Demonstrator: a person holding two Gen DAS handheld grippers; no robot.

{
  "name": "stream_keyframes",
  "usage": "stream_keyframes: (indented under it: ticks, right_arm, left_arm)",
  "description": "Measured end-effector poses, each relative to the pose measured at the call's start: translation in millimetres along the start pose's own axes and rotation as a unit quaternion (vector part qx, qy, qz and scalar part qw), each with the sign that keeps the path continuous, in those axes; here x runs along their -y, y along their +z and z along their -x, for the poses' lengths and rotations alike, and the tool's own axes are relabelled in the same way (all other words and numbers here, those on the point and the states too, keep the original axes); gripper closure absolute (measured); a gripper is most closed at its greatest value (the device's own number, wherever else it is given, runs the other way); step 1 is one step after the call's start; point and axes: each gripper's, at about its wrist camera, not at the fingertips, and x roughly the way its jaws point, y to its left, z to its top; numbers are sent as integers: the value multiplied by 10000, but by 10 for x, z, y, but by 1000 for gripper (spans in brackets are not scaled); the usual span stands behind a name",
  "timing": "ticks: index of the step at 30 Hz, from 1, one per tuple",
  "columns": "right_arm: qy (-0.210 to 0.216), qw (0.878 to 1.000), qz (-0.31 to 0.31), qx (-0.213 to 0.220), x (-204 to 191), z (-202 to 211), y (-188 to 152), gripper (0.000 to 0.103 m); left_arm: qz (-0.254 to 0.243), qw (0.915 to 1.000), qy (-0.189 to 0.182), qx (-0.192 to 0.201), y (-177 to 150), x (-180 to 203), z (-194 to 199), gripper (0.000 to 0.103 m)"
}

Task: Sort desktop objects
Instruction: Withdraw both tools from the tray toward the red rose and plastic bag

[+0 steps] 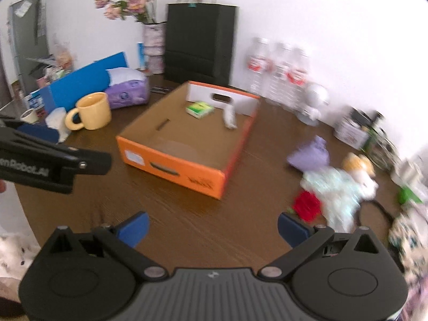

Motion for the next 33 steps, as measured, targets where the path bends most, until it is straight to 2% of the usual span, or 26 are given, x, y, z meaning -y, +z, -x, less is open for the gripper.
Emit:
stream_keyframes:
  ticks: [10,13,17,28,33]
  right_arm:
    - [-615,9960,-651,5,666,381,-504,0]
    - [-720,9943,-789,27,831,445,-606,0]
    - [-720,9929,-948,-43,982,448,-720,0]
    - [-824,9890,-1225,-81,1336,133,-630,0]
    - [-1017,9863,-1298,-64,1611,-86,-465,0]
  left_arm:
    - [-627,9967,-507,-53,-91,791,-59,0]
    - [-717,9957,-591,-38,-105,987,-90,0]
    - [-804,9945,-642,-204,-144,1153,-159,0]
    - [-1009,9930,-587,-188,159,1330,-522,0]
    - [-1096,9906,-731,-368,373,1516,-927,0]
